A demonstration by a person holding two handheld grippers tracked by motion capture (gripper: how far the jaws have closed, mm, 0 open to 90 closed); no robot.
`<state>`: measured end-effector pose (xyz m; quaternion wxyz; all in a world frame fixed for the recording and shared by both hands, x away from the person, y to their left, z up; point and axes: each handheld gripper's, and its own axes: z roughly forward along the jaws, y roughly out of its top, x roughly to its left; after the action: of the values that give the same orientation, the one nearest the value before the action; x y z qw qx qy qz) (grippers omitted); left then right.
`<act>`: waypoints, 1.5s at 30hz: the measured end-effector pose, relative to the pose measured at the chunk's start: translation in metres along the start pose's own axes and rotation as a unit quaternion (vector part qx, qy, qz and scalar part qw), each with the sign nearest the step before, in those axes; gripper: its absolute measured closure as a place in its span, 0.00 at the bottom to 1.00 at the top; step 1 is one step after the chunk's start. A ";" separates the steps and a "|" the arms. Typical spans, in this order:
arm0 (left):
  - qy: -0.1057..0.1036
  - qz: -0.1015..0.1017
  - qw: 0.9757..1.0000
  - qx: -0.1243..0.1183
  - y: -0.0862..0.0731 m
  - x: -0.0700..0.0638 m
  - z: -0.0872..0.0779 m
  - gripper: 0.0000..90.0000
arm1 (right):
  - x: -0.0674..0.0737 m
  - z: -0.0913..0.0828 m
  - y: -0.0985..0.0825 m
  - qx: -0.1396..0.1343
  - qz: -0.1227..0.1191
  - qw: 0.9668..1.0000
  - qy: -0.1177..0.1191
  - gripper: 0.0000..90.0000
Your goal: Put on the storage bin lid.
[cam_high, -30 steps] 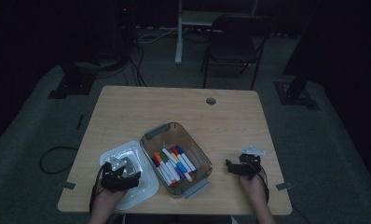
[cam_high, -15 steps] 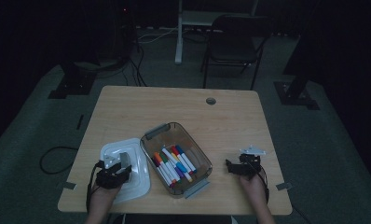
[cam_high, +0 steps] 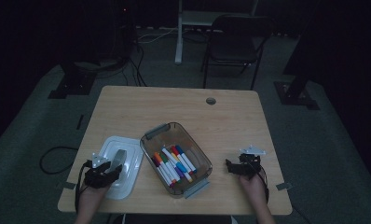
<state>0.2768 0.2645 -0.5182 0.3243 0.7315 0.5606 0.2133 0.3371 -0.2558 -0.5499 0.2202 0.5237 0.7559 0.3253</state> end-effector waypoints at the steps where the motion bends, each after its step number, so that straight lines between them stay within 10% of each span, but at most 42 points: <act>1: -0.001 -0.003 1.000 0.000 -0.001 0.001 0.001 0.48 | 0.000 0.000 0.000 0.000 0.000 1.000 0.000 0.14; 9: 0.009 0.016 1.000 -0.002 -0.001 -0.004 0.004 0.37 | 0.000 0.000 0.000 0.000 0.000 1.000 0.000 0.14; 20: 0.015 0.032 0.999 0.008 -0.004 -0.001 0.010 0.75 | 0.000 0.000 0.000 0.000 -0.001 1.000 0.001 0.14; 31: 0.003 0.017 1.000 -0.017 0.002 0.011 -0.005 0.76 | 0.027 -0.012 0.011 -0.058 -0.039 0.992 0.107 0.15; 45: -0.006 0.011 0.999 -0.030 0.014 0.018 -0.027 0.76 | 0.064 -0.005 0.011 -0.041 -0.088 0.978 0.182 0.15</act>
<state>0.2731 0.2855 -0.4905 0.3469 0.7290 0.5438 0.2291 0.3183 -0.1947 -0.5376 0.1275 0.3778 0.8126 0.4251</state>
